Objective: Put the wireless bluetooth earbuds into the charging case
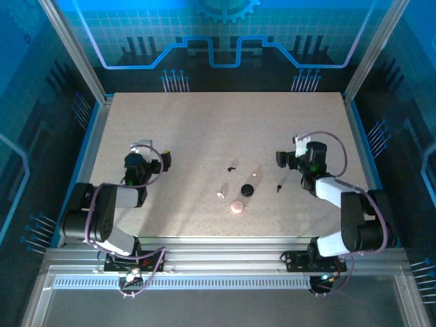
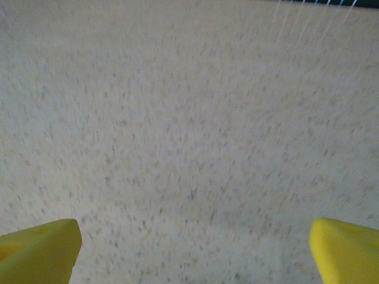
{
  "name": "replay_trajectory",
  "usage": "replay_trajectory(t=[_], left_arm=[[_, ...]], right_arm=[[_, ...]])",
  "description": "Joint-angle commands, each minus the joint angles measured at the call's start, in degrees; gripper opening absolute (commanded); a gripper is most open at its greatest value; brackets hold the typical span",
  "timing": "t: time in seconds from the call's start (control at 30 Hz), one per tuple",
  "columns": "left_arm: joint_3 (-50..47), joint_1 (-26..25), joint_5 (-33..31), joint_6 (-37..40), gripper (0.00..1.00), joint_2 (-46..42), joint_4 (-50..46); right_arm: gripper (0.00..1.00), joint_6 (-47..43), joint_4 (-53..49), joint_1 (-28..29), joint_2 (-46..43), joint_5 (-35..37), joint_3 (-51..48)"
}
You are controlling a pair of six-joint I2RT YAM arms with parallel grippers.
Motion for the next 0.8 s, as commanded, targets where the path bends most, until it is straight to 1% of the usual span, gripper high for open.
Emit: replay_trajectory(t=[0.0, 0.1, 0.17, 0.27, 0.33, 0.4, 0.47, 0.53, 0.57, 0.6, 0.67, 0.77], left_arm=[[1.8, -0.8, -0.3, 1.1, 0.99, -8.8, -8.3], [7.0, -2.5, -0.8, -0.2, 0.96, -16.1, -22.0], [12.3, -4.7, -3.0, -2.5, 0.94, -19.4, -33.2], [19.2, -8.2, -4.1, -5.5, 0.91, -21.0, -47.9], [23.0, -11.6, -6.0, -6.4, 0.9, -20.9, -55.8], [23.8, -14.0, -8.4, -10.0, 0.9, -21.1, -60.4], [22.6, -14.6, -7.0, -14.1, 0.9, -21.7, -62.5], [20.8, -14.9, -6.0, -18.6, 0.89, -22.5, -64.6], [19.9, -15.0, -5.6, -20.0, 0.89, -22.8, -65.1], [19.0, -15.3, -5.2, -21.2, 0.88, -23.1, -65.7], [17.6, -15.5, -4.9, -22.2, 0.88, -23.2, -66.8], [16.5, -15.6, -5.2, -22.5, 0.88, -22.7, -68.7]], right_arm=[[1.0, 2.0, -19.4, 1.3, -7.1, 1.4, 8.4], [1.0, 2.4, -33.4, 3.0, -10.1, 1.5, 15.6], [1.0, 3.9, -43.2, 4.4, -10.6, 2.3, 21.7], [1.0, 6.8, -55.0, 6.8, -10.2, 1.8, 28.1], [0.96, 7.8, -61.6, 9.7, -9.6, 0.3, 31.4], [0.95, 9.4, -66.0, 13.9, -8.8, 1.3, 33.5], [0.94, 11.0, -69.7, 18.0, -7.3, 1.5, 35.0], [0.87, 13.9, -73.0, 21.0, -4.8, -0.3, 36.5], [0.85, 15.7, -74.1, 21.8, -3.5, -1.7, 36.7], [0.81, 17.2, -74.7, 22.5, -2.0, -4.0, 36.7], [0.78, 19.6, -75.1, 24.2, 0.7, -6.7, 36.5], [0.75, 20.3, -75.9, 27.7, 5.3, -5.5, 36.8]])
